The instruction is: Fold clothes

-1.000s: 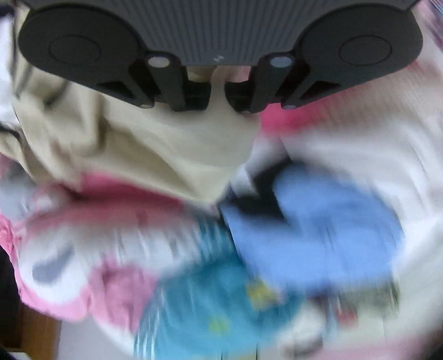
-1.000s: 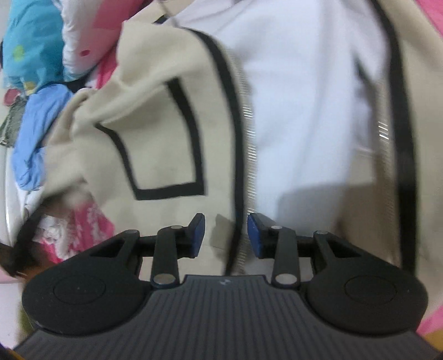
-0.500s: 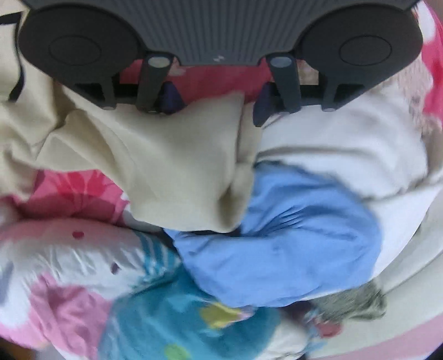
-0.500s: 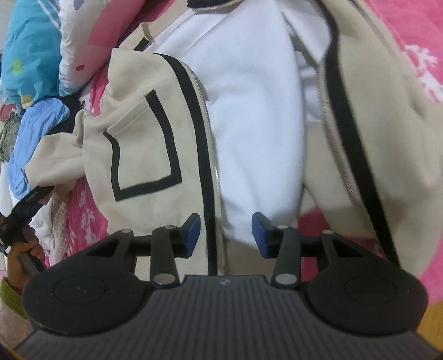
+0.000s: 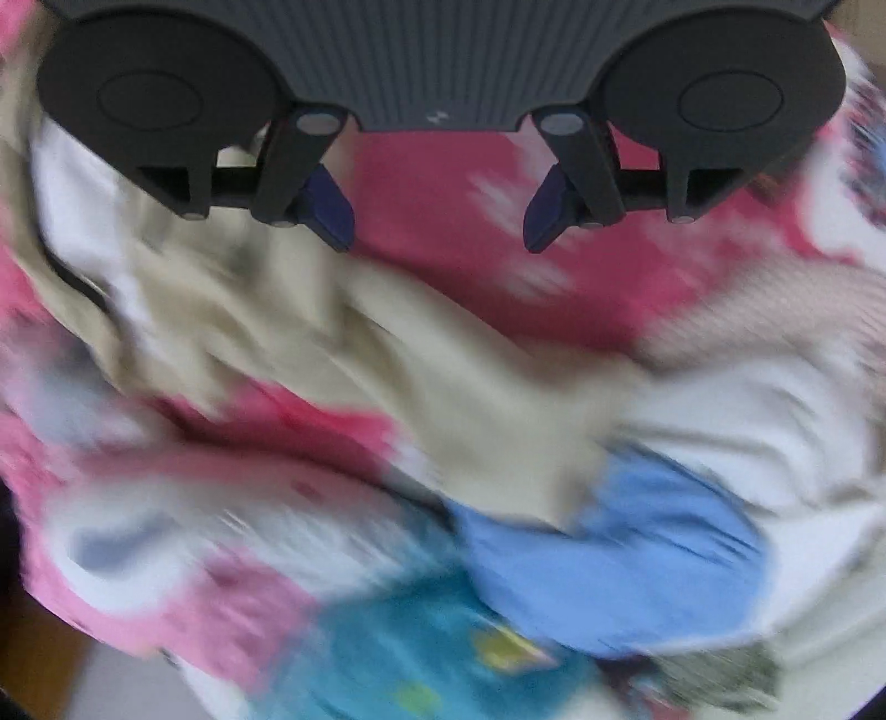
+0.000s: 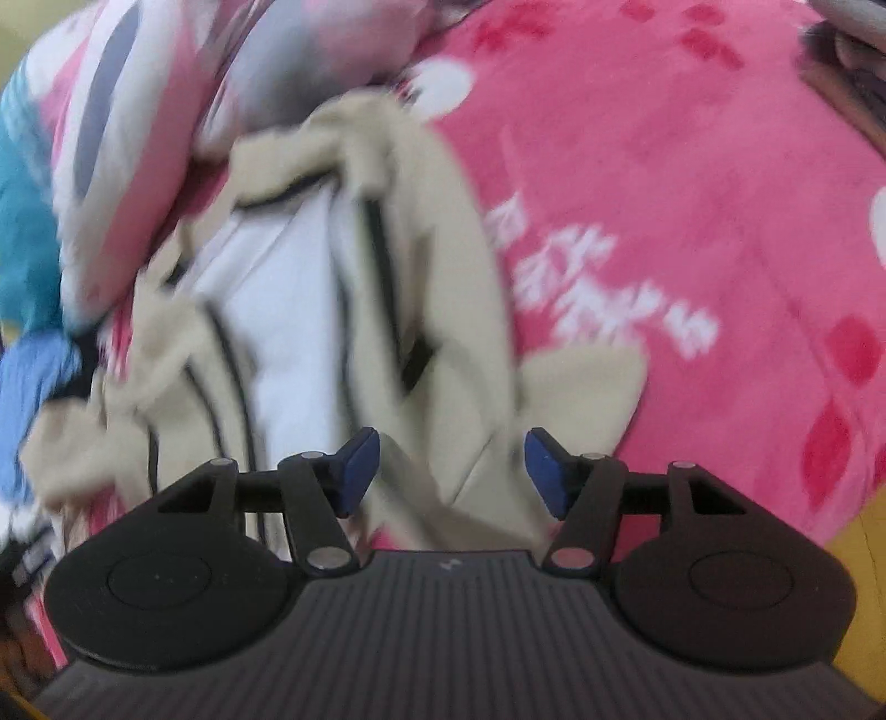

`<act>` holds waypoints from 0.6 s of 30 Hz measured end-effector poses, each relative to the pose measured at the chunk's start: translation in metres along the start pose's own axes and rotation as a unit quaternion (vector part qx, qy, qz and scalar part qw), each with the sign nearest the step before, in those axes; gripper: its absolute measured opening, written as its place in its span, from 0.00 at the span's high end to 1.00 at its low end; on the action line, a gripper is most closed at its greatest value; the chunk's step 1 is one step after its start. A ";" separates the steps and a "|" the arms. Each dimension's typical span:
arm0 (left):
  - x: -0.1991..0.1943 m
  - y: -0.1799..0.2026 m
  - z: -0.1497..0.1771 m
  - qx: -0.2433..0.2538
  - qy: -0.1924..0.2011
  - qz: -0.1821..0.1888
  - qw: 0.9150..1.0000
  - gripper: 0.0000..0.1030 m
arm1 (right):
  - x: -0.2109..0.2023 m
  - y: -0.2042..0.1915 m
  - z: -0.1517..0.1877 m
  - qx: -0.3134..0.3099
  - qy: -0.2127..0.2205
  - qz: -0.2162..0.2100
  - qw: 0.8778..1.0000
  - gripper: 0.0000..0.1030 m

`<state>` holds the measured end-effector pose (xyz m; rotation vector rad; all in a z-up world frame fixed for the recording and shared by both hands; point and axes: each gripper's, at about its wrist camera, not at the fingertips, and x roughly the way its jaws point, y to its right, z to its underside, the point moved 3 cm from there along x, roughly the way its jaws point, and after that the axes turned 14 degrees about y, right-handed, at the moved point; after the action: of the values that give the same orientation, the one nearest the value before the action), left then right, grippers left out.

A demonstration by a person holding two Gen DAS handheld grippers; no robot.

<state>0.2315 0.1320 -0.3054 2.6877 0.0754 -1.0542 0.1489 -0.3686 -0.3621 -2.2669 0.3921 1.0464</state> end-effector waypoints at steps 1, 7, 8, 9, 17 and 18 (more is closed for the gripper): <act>0.002 0.018 0.009 -0.005 -0.015 0.033 0.999 0.34 | 0.005 0.007 -0.008 0.012 0.014 -0.002 1.000 0.44; 0.028 0.135 0.049 -0.019 -0.103 0.215 0.971 0.34 | 0.065 0.010 -0.001 0.043 -0.061 -0.088 0.993 0.69; 0.033 0.151 0.052 -0.014 -0.111 0.231 0.967 0.34 | 0.070 0.002 0.007 0.024 -0.075 -0.111 0.991 0.69; 0.039 0.166 0.054 -0.008 -0.115 0.243 0.963 0.34 | 0.071 -0.007 0.013 0.005 -0.082 -0.137 0.987 0.69; 0.086 0.249 0.072 0.065 -0.162 0.253 0.951 0.34 | 0.040 -0.032 0.038 -0.127 -0.106 -0.249 0.954 0.69; 0.089 0.257 0.077 0.079 -0.172 0.255 0.948 0.34 | 0.033 -0.028 0.036 -0.134 -0.106 -0.254 0.952 0.69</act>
<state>0.2822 -0.1401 -0.3650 2.3914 -0.7531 -1.3611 0.1626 -0.3245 -0.3943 -2.2681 -0.4309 1.0928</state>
